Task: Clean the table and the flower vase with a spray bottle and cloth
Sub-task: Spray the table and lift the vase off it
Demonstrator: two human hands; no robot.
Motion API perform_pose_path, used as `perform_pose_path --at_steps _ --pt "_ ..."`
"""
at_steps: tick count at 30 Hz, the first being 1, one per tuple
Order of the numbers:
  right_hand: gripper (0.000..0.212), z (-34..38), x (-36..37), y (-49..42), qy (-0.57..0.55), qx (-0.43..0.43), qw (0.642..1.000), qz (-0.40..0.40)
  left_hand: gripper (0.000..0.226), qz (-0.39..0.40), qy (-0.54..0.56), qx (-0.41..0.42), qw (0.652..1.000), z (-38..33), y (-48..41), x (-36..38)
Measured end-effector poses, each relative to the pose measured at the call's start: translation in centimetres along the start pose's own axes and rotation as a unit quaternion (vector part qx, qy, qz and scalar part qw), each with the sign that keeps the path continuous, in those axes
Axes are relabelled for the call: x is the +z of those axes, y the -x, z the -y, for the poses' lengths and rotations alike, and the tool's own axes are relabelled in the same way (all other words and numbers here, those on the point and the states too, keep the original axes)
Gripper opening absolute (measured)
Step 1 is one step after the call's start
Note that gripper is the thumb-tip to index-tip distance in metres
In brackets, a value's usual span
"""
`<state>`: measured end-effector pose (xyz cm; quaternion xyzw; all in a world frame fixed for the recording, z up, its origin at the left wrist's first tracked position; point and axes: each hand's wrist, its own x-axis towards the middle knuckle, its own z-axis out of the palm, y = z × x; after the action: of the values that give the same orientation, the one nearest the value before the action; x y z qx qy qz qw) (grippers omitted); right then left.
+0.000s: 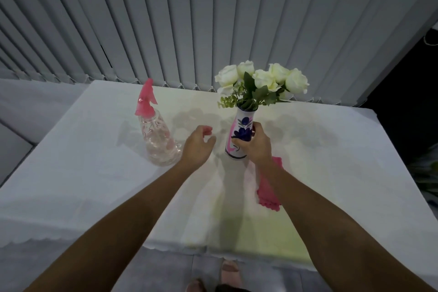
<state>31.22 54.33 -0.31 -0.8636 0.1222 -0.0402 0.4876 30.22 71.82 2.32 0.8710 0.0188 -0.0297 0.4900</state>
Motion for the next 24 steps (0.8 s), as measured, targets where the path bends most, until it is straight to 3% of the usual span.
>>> perform_pose_path --at_steps 7,16,19,21,24 --pt "0.067 0.0 -0.8 -1.1 0.011 0.018 0.998 0.058 0.057 0.095 -0.033 0.028 0.995 -2.9 -3.1 1.5" --pt "0.070 -0.7 -1.5 -1.3 -0.020 0.018 0.996 0.089 0.048 0.168 0.080 0.009 0.982 -4.8 -6.0 3.1" --pt "0.083 -1.8 -2.3 -1.3 -0.024 0.030 0.992 0.124 0.047 0.178 0.105 0.018 0.978 -4.8 -6.1 3.6" --pt "0.090 -3.3 -2.6 -0.8 0.003 0.056 0.993 0.100 0.052 0.192 0.102 0.018 0.976 -4.8 -6.1 3.8" --pt "0.070 -6.0 -2.8 1.0 0.142 0.050 0.989 0.003 0.054 0.208 0.076 0.013 0.975 -4.2 -6.4 4.3"
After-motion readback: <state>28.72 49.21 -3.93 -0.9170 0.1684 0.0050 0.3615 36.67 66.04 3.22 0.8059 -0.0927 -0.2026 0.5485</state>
